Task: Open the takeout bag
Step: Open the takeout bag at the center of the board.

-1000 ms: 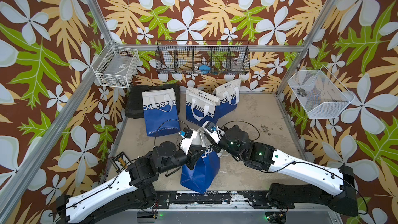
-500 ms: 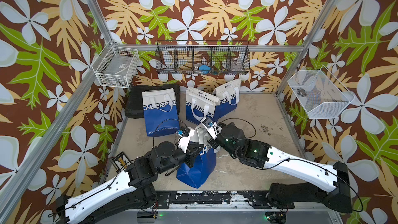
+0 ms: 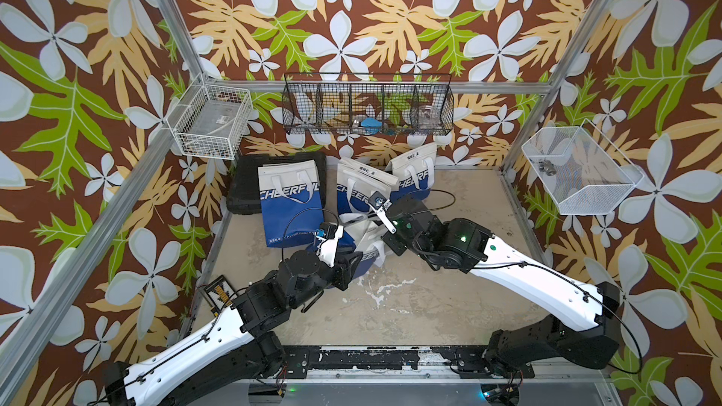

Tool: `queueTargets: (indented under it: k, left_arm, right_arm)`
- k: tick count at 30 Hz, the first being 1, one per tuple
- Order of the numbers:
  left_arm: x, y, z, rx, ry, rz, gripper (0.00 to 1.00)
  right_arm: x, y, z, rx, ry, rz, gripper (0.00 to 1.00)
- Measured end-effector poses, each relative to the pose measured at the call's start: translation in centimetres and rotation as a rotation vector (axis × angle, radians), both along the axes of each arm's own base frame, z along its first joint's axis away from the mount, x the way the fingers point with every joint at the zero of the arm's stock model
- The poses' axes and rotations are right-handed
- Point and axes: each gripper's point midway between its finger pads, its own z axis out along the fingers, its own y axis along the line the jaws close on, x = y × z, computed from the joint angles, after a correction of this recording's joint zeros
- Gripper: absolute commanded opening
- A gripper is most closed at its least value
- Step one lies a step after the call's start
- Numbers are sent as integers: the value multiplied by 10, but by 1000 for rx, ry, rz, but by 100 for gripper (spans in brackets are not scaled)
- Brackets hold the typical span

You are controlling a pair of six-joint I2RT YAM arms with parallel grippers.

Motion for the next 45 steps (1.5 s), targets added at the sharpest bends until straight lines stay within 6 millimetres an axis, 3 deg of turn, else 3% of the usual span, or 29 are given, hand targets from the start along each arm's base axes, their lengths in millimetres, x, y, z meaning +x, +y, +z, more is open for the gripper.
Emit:
queueTargets:
  k: [4,7,13,16,19,24,28,35,45]
  left_arm:
    - [-13,6,18,-134,24,-13,53]
    - [-32,7,18,-231,88,-53,49]
    - [-68,-18,35,-332,192,-184,55]
    - [-55,-25,24,-310,236,-104,59]
    - [-38,-19,9,-291,268,24,62]
    - [-16,-9,13,-336,237,174,64]
    - [-10,-7,23,-389,215,208,66]
    - [1,-5,32,-443,186,267,67]
    - [0,-21,34,-463,206,216,60]
  right_arm:
    - [-19,6,-13,45,121,3,0]
    - [-29,15,-14,114,194,7,0]
    - [-32,29,1,217,262,-16,0]
    - [-44,35,9,281,317,12,0]
    - [-55,38,18,325,345,33,0]
    - [-79,47,19,345,385,86,0]
    - [-83,47,15,356,402,74,0]
    - [-118,64,22,417,478,190,0]
    - [-123,58,21,388,500,186,0]
